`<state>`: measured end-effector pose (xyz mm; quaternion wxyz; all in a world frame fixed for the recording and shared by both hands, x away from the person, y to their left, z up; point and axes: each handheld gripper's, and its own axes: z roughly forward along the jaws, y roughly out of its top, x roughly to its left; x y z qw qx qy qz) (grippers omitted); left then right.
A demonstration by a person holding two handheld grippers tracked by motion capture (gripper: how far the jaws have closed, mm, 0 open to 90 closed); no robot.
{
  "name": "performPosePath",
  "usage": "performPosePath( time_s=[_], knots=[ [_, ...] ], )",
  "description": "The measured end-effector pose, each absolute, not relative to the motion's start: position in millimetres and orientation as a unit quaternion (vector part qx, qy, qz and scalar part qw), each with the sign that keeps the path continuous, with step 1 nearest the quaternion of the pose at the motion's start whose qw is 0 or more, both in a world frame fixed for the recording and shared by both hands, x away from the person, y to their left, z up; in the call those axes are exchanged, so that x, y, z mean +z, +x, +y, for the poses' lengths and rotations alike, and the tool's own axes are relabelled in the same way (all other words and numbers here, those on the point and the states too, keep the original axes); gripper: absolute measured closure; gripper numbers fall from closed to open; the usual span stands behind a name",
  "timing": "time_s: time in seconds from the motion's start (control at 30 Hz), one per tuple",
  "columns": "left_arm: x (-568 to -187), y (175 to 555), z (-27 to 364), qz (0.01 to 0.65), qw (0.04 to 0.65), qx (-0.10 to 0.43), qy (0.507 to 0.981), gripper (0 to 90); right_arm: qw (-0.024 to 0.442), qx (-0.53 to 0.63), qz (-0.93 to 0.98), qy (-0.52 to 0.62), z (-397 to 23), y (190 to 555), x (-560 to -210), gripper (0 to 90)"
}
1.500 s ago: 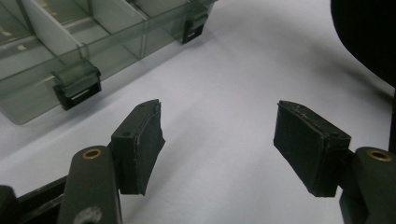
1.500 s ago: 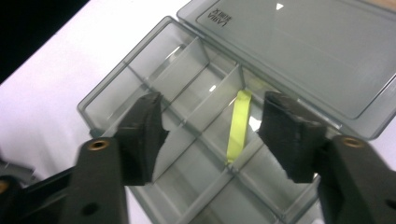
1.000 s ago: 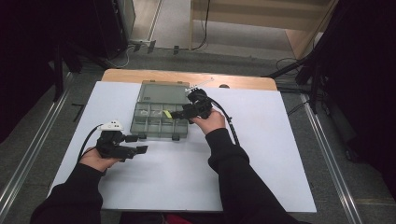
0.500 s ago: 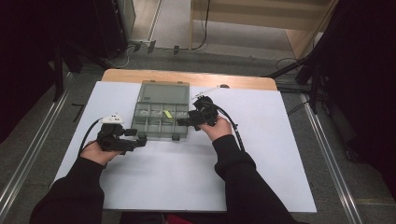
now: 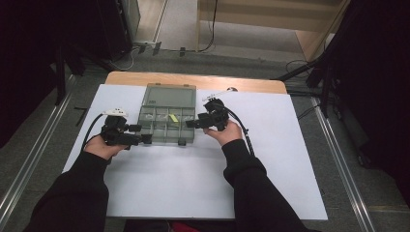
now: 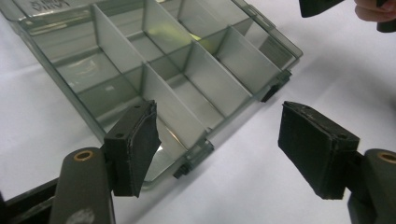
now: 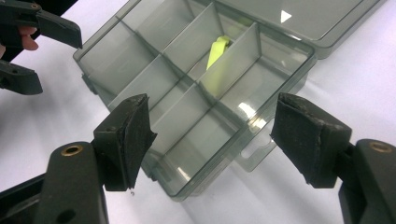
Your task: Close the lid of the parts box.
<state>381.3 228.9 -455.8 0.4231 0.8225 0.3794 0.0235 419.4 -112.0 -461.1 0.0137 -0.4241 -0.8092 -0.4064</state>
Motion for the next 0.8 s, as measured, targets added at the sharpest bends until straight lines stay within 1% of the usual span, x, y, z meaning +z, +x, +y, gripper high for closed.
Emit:
performPosePath(
  time_s=[0.13,0.43,0.8],
  knots=[
    [-452.5,388.7,232.1,0.386,0.43,0.022,0.816,28.3,0.012,-0.4,-0.807,-0.433,-112.8,422.2,-461.1,28.7],
    [-448.1,406.6,232.3,0.389,0.422,0.032,0.818,28.5,0.012,-0.404,-0.8,-0.444,-114.0,431.6,-457.1,29.3],
    [-443.7,429.8,235.3,0.402,0.437,0.042,0.803,29.5,0.008,-0.397,-0.796,-0.457,-116.2,445.6,-450.2,29.7]
  ],
)
